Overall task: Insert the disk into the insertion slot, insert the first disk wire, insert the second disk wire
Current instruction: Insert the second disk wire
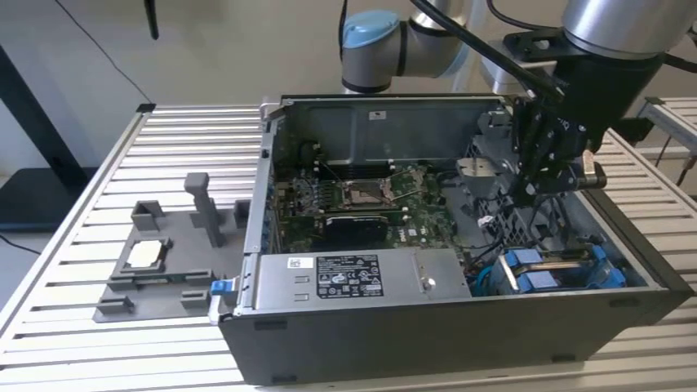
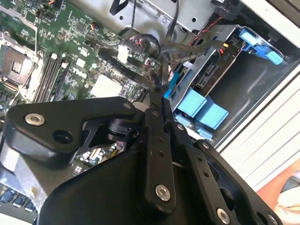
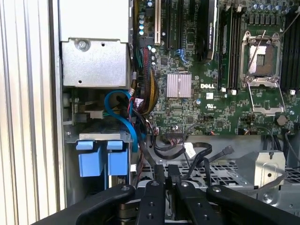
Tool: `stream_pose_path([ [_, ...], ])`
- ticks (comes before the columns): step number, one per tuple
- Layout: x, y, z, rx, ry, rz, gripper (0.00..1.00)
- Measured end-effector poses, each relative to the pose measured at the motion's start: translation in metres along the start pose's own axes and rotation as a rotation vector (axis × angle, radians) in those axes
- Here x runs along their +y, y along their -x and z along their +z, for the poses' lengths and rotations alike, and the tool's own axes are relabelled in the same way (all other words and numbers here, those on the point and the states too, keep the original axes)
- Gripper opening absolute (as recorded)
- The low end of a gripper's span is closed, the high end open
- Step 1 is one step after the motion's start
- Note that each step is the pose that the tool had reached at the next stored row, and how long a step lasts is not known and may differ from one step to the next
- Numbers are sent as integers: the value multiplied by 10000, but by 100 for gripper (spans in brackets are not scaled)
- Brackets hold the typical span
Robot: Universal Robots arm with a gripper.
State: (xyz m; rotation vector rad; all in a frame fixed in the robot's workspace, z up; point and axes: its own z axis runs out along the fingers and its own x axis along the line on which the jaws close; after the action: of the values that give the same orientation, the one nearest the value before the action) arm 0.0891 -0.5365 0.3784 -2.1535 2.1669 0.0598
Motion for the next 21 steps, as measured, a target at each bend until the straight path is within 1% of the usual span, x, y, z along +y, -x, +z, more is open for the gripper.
stream_pose_path([
  [15,0,0,2,0,0,0,15],
  [16,0,0,4,7,0,0,17],
  [17,1,2,5,45,-1,-2,17],
  [18,3,11,6,118,-4,-4,24],
  [21,11,80,18,432,-19,-16,24],
])
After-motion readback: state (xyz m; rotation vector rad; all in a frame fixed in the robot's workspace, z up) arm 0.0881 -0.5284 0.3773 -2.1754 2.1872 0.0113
